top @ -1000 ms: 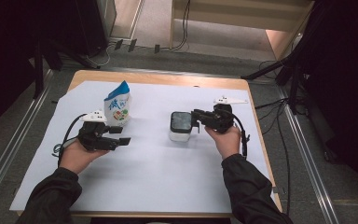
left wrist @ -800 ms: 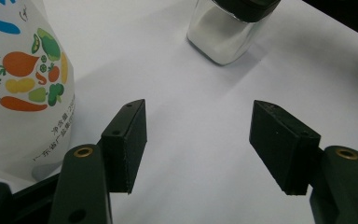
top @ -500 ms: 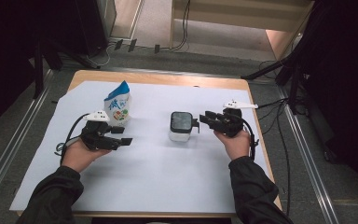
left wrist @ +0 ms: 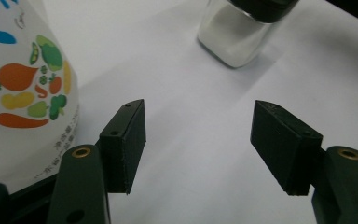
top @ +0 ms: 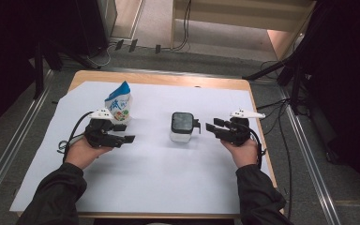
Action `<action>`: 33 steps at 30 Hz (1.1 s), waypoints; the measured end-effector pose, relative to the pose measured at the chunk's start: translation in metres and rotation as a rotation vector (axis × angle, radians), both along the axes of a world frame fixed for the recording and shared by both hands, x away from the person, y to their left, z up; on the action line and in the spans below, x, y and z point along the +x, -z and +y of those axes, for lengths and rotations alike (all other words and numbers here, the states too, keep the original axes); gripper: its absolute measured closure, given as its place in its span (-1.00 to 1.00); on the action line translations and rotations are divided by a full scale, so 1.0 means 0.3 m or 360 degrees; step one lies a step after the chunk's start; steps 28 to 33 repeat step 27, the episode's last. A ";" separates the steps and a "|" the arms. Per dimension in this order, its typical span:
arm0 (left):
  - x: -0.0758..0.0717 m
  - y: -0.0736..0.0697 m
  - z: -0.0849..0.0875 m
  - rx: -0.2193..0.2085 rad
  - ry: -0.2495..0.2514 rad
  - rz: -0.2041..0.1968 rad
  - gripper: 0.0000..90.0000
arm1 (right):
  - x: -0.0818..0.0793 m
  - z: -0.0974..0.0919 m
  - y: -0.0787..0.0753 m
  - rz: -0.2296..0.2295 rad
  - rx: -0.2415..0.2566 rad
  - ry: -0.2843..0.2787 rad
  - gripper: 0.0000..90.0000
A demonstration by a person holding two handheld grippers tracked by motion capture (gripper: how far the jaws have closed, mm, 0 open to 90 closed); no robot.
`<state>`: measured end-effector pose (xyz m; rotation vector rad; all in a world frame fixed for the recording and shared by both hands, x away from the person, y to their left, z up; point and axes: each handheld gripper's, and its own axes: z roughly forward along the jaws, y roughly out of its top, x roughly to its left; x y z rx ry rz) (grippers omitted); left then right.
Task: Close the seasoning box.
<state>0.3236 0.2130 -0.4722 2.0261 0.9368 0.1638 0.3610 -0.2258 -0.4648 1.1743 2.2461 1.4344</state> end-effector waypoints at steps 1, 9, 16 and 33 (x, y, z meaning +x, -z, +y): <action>0.002 0.001 -0.001 0.0000 0.0003 0.0005 -0.19 | -0.006 -0.004 0.000 -0.0006 0.0004 -0.0002 0.15; 0.008 0.004 -0.009 0.0001 0.0010 -0.0003 -0.19 | -0.049 -0.031 0.010 -0.0005 -0.0016 0.0005 0.07; 0.011 0.006 -0.009 0.0002 0.0018 -0.0008 -0.20 | -0.070 -0.038 0.024 0.0015 -0.0013 0.0009 0.03; 0.011 0.007 -0.008 -0.0010 0.0010 -0.0011 -0.21 | -0.067 -0.031 0.030 0.0023 -0.0027 -0.0003 0.00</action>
